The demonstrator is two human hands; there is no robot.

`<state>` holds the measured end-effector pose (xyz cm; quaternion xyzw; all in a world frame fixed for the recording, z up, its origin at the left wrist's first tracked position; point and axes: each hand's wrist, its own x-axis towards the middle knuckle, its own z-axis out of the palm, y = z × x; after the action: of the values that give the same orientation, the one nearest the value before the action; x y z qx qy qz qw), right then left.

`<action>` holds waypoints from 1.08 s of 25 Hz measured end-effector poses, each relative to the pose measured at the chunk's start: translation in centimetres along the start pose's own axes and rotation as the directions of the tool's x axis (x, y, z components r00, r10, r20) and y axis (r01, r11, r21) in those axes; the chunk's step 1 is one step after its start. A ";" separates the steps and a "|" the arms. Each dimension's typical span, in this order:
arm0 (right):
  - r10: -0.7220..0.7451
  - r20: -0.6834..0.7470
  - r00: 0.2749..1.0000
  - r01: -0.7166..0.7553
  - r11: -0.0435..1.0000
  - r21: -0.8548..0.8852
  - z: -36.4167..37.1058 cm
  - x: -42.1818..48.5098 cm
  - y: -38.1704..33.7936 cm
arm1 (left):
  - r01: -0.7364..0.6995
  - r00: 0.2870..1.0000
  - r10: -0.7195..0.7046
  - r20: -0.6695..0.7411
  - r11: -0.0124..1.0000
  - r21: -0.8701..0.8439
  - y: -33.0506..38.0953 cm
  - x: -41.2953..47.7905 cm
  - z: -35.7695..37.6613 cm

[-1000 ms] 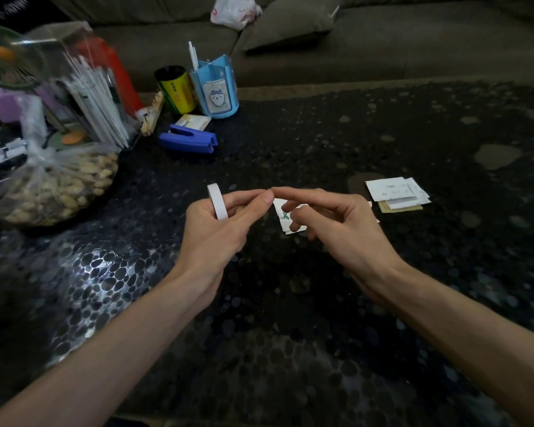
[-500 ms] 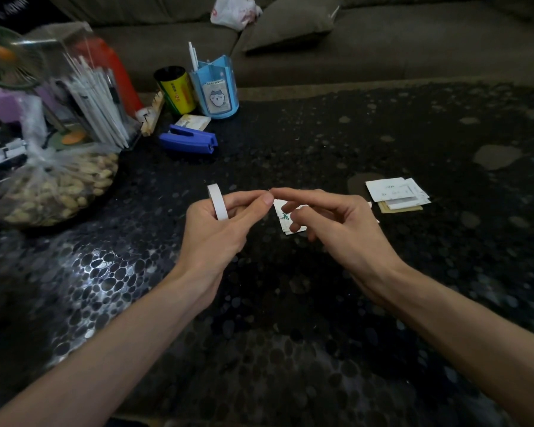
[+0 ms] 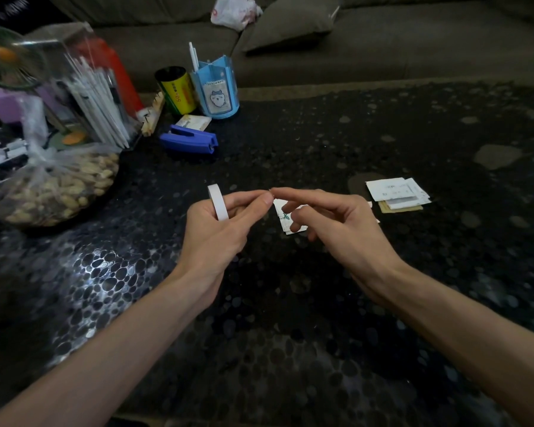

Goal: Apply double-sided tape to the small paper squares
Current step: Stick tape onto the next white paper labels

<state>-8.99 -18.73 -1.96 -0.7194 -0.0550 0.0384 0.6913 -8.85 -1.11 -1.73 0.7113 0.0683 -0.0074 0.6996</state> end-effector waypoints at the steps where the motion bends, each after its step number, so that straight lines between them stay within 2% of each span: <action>1: 0.001 0.000 1.000 -0.001 1.000 0.001 0.0 0.0 0.0 | -0.003 1.000 0.003 0.002 1.000 0.002 0.0 0.0 0.0; 27: 0.012 -0.003 1.000 -0.012 0.999 0.032 0.1 0.1 0.2 | -0.014 1.000 0.013 0.028 1.000 0.017 0.6 -0.2 0.2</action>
<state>-8.89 -18.65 -2.18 -0.7087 -0.0492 0.0423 0.7025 -8.97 -1.33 -1.15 0.7175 0.0537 -0.0130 0.6943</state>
